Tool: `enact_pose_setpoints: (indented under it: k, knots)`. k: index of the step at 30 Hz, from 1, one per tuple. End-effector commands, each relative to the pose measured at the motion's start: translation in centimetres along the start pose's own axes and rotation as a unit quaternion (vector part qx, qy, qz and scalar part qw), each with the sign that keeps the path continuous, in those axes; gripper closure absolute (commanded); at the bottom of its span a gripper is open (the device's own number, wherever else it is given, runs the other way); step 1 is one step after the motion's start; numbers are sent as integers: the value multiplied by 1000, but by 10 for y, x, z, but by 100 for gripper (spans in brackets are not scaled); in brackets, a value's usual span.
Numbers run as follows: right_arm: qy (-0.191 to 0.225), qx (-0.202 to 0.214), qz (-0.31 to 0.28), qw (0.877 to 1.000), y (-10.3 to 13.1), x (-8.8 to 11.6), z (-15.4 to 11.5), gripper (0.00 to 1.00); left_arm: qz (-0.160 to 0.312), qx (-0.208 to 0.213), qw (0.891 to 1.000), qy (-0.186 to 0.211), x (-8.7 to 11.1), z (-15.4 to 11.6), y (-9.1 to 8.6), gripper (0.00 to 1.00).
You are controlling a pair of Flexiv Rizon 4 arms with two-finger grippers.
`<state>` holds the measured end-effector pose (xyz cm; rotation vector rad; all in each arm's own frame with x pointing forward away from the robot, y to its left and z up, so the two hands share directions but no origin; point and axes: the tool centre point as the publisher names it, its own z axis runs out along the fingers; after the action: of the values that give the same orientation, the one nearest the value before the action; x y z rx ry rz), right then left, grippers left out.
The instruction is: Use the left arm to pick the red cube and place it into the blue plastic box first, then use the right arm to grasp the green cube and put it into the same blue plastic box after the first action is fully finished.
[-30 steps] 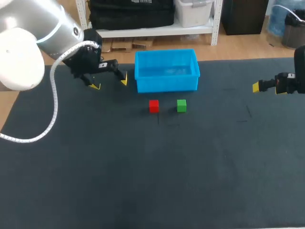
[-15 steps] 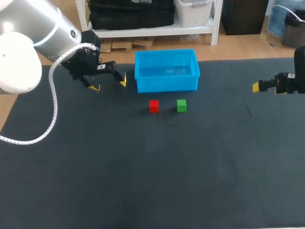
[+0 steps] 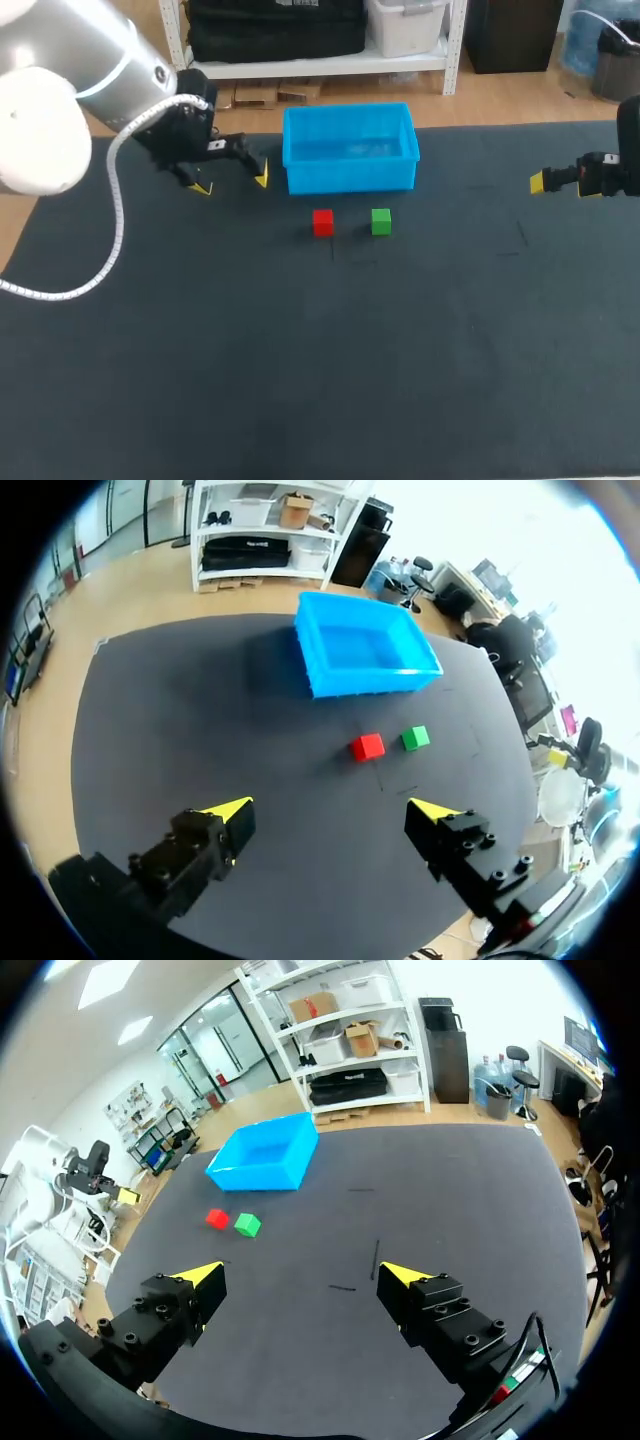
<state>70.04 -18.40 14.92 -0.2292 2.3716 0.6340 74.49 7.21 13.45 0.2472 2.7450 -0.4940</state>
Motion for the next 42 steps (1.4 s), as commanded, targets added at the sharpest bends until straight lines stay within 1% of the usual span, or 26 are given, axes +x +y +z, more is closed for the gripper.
enact_pose_setpoints:
  k: [1,3,6,7,8,9,10,13,15,16,19,20,21,23,24,42]
  knots:
    - [0,0,0,1000,0,0,0,0,-2,-29,999,27,-20,13,-13,0]
    - [0,0,0,1000,0,0,0,0,-8,-29,999,36,-22,19,-16,0]
    - [0,0,0,1000,0,0,0,0,-34,-48,997,57,-23,31,-24,0]
    - [0,0,0,1000,0,0,0,0,-40,-63,995,60,-22,35,-27,0]
    - [0,0,0,1000,0,0,0,0,-42,-69,995,59,-22,37,-30,0]
    - [0,0,0,1000,0,0,0,0,-48,-85,993,62,-21,41,-37,0]
    - [0,0,0,1000,0,0,0,0,-48,-91,993,62,-20,44,-41,0]
    - [0,0,0,1000,0,0,0,0,-51,-96,992,65,-19,53,-52,0]
    - [0,0,0,1000,0,0,0,0,-54,-100,991,65,-20,57,-55,0]
    - [0,0,0,1000,0,0,0,0,-56,-108,990,65,-20,60,-55,0]
    - [0,0,0,1000,0,0,0,0,-59,-110,990,70,-19,68,-56,0]
    - [0,0,0,1000,0,0,0,0,-61,-118,989,70,-19,70,-55,0]
    - [0,0,0,1000,0,0,0,0,-61,-118,989,71,-19,71,-54,0]
    - [0,0,0,1000,0,0,0,0,-62,-109,989,80,-18,74,-53,0]
    - [0,0,0,1000,0,0,0,0,-61,-99,990,77,-18,75,-53,0]
    - [0,0,0,1000,0,0,0,0,-61,-99,990,77,-18,75,-53,0]
